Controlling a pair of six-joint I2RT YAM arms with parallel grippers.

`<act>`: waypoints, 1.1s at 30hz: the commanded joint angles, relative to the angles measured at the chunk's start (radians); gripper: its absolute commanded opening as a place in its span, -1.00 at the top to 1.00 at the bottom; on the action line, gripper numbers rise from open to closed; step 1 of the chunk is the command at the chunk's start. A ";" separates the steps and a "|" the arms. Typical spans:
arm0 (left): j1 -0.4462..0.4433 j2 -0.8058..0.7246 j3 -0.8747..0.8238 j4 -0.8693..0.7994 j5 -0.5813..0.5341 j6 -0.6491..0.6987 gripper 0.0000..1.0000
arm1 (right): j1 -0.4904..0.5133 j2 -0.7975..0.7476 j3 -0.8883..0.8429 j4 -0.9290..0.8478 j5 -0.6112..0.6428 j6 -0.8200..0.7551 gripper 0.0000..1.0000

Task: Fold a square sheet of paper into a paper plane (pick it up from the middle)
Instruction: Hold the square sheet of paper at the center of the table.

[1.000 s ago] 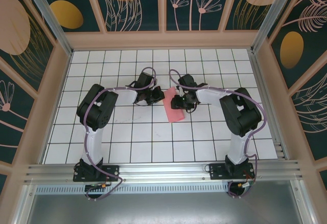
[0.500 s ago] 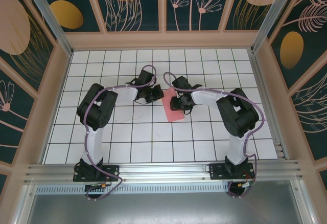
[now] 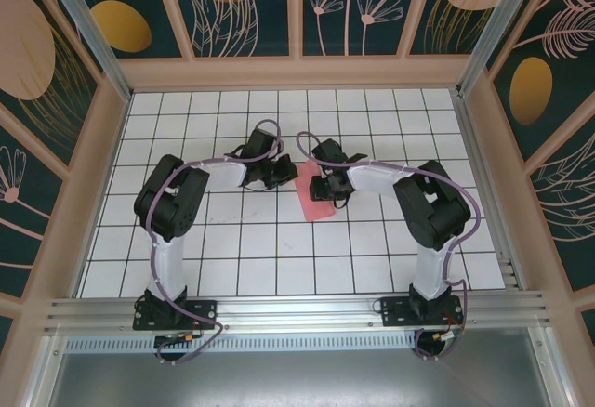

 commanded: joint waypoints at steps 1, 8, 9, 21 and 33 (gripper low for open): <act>-0.014 -0.027 -0.029 0.046 0.034 -0.028 1.00 | -0.018 0.225 -0.113 -0.011 0.091 -0.004 0.17; -0.034 -0.004 -0.019 0.036 0.031 -0.028 1.00 | -0.018 0.229 -0.107 -0.005 0.075 -0.004 0.17; -0.033 -0.003 -0.019 0.035 0.029 -0.027 1.00 | -0.019 0.229 -0.107 -0.005 0.072 -0.004 0.17; -0.049 0.017 -0.010 0.001 0.033 -0.013 1.00 | -0.019 0.229 -0.107 -0.007 0.074 -0.006 0.16; -0.050 0.053 -0.011 -0.093 -0.035 0.024 1.00 | -0.020 0.191 -0.094 -0.014 0.071 -0.010 0.16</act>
